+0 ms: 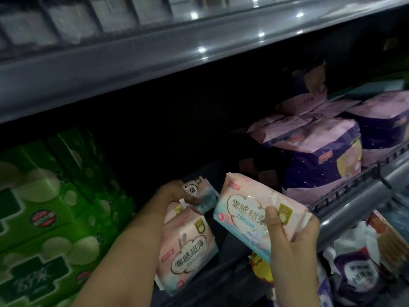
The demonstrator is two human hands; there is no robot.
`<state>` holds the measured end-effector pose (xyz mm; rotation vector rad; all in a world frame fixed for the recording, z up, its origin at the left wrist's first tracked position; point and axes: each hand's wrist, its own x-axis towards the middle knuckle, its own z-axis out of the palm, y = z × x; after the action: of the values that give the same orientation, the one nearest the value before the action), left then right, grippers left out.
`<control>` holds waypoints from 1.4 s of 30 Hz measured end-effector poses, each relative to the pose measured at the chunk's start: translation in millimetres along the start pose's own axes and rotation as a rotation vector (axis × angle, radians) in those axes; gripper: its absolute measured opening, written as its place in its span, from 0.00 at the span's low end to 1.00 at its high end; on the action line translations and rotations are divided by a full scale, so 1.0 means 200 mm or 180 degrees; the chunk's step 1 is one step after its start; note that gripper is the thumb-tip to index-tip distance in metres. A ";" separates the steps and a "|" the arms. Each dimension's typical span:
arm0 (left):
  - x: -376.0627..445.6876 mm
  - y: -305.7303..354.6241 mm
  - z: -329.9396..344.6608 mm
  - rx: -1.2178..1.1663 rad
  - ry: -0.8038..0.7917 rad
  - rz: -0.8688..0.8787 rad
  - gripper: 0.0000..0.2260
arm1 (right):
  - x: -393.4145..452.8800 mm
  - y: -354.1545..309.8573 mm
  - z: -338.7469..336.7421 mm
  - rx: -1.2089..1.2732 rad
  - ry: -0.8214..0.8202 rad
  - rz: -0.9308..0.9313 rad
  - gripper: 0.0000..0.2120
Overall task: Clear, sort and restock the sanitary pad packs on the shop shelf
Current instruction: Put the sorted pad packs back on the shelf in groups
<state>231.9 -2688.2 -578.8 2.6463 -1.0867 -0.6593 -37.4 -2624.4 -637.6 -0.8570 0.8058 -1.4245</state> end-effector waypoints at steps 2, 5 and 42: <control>-0.02 0.01 0.00 -0.0022 0.0144 0.0137 0.41 | 0.01 0.00 -0.01 -0.0031 -0.0017 -0.0019 0.27; -0.08 0.02 0.01 -0.0109 0.0355 0.0290 0.41 | 0.01 0.01 0.00 -0.0072 -0.0080 -0.0028 0.27; -1.32 -0.50 -0.03 0.0262 0.1626 0.0947 0.27 | 0.56 0.11 0.68 -0.0285 -0.2462 0.0351 0.13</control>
<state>130.8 -2431.5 -521.9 2.4302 -1.3133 0.1185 91.6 -2734.5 -586.7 -1.2924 0.3134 -0.8475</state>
